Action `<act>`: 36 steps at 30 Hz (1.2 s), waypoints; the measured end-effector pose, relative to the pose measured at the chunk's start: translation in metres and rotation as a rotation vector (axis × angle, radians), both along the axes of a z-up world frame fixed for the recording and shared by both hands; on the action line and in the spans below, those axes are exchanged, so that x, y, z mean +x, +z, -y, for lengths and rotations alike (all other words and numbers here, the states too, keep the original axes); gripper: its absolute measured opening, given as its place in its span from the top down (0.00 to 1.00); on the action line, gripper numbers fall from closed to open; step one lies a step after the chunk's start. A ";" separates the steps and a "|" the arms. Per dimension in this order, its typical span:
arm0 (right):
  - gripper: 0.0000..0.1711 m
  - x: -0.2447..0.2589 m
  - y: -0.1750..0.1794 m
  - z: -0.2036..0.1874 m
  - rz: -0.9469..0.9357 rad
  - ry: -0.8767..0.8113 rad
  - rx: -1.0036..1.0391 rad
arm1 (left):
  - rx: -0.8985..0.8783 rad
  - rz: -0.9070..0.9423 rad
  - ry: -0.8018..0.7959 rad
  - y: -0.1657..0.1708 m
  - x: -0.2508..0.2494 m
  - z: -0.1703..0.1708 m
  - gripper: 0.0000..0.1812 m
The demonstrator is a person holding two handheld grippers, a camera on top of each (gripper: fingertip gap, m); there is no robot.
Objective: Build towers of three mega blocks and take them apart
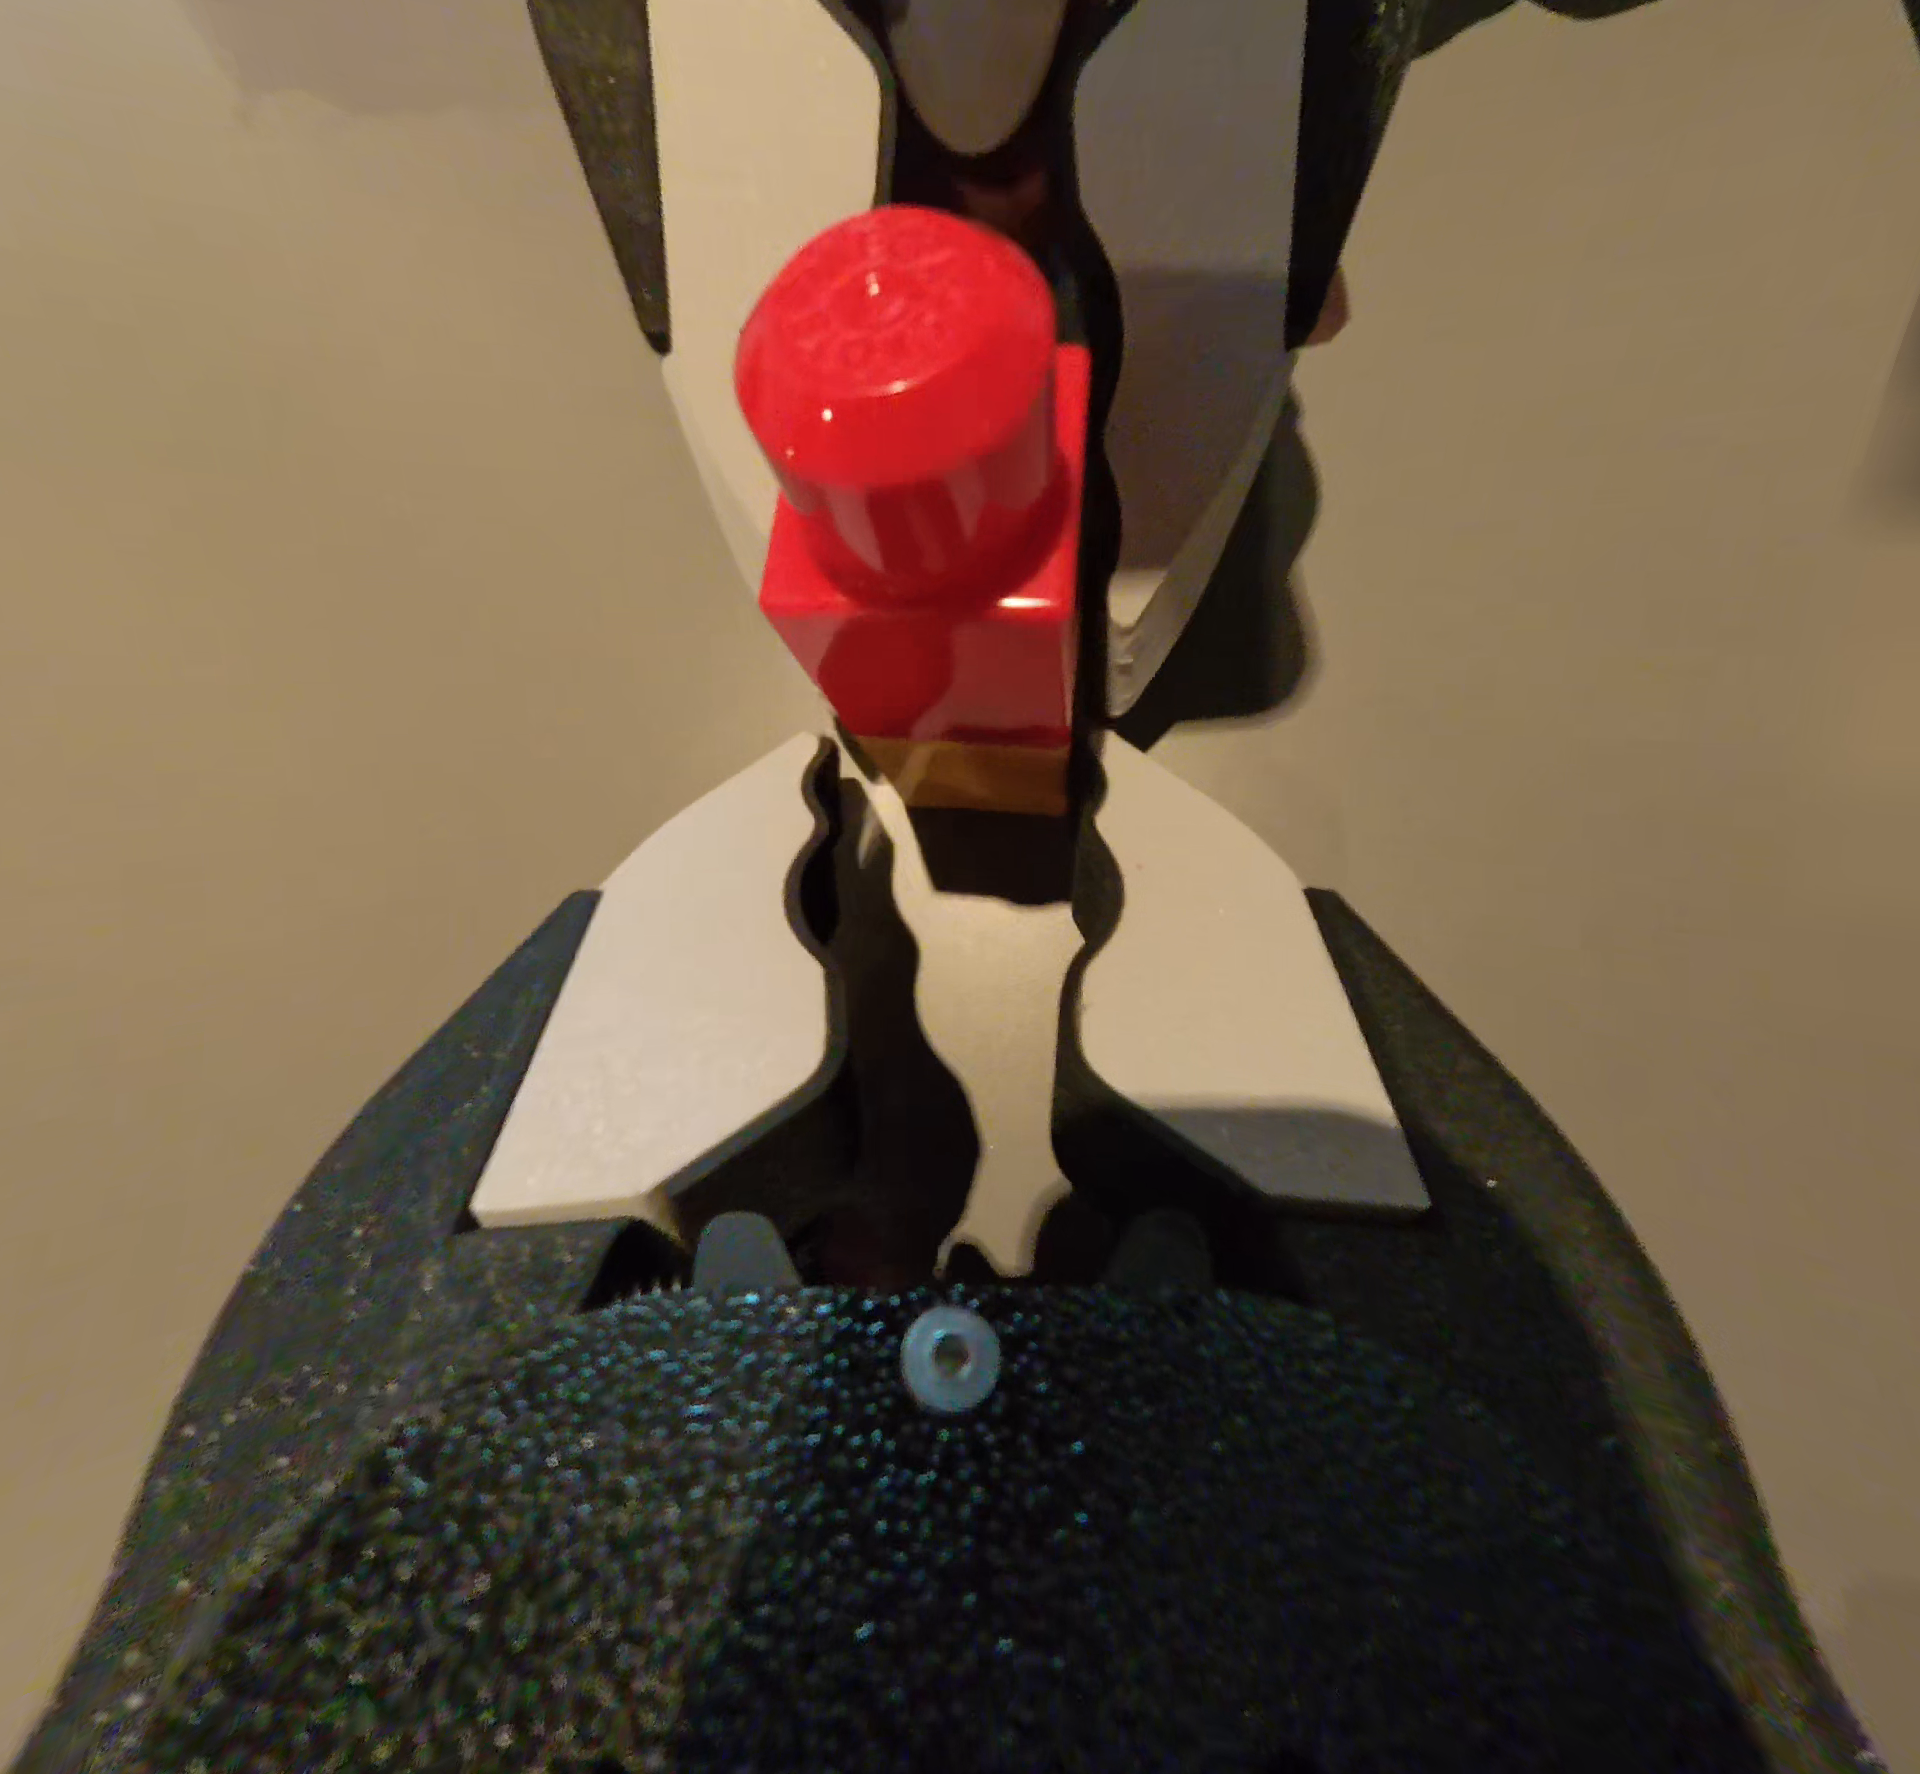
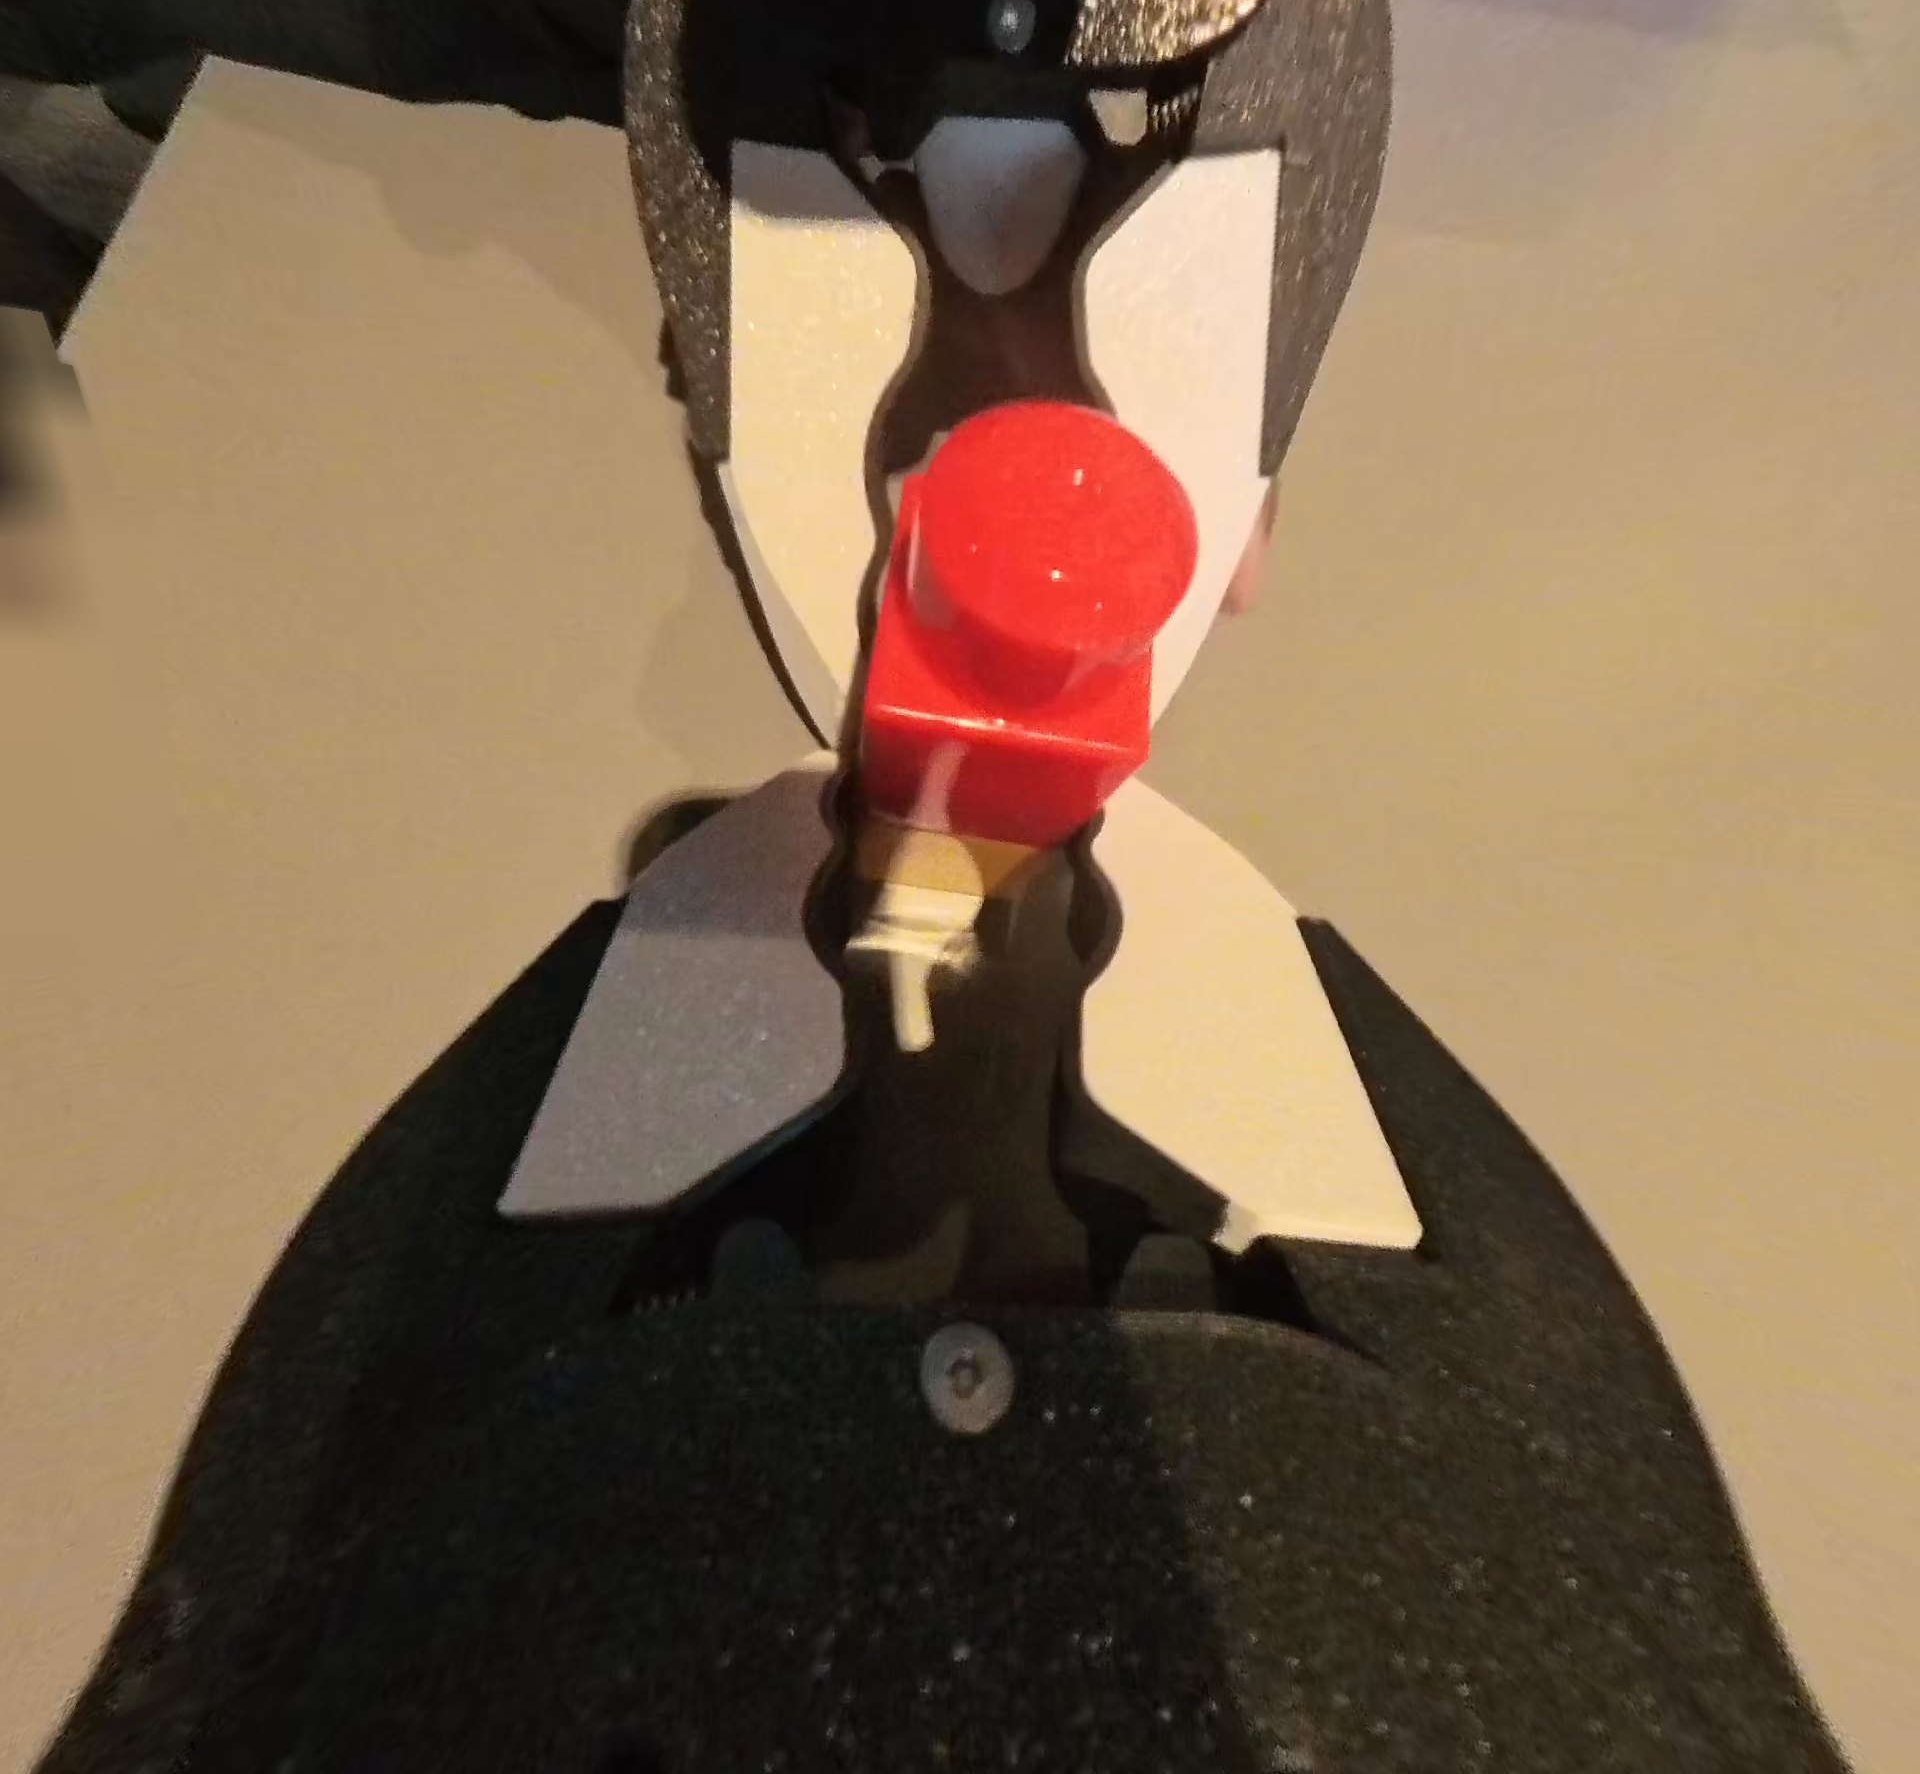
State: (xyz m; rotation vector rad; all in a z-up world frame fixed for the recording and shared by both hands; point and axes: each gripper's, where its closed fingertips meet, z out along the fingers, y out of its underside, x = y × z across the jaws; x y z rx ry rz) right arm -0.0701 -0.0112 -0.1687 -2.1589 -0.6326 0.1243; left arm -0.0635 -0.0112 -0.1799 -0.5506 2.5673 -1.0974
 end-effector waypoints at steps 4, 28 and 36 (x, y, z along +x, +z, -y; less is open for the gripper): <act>0.68 0.004 -0.011 0.005 0.041 -0.011 -0.066 | -0.001 0.002 -0.006 0.000 -0.007 -0.008 0.72; 0.67 0.012 -0.003 0.025 -0.158 0.007 -0.102 | -0.187 -0.032 1.161 0.075 0.023 -0.454 0.68; 0.71 0.014 0.001 0.023 -0.214 -0.004 -0.100 | -0.078 -0.077 1.143 0.031 0.058 -0.462 0.82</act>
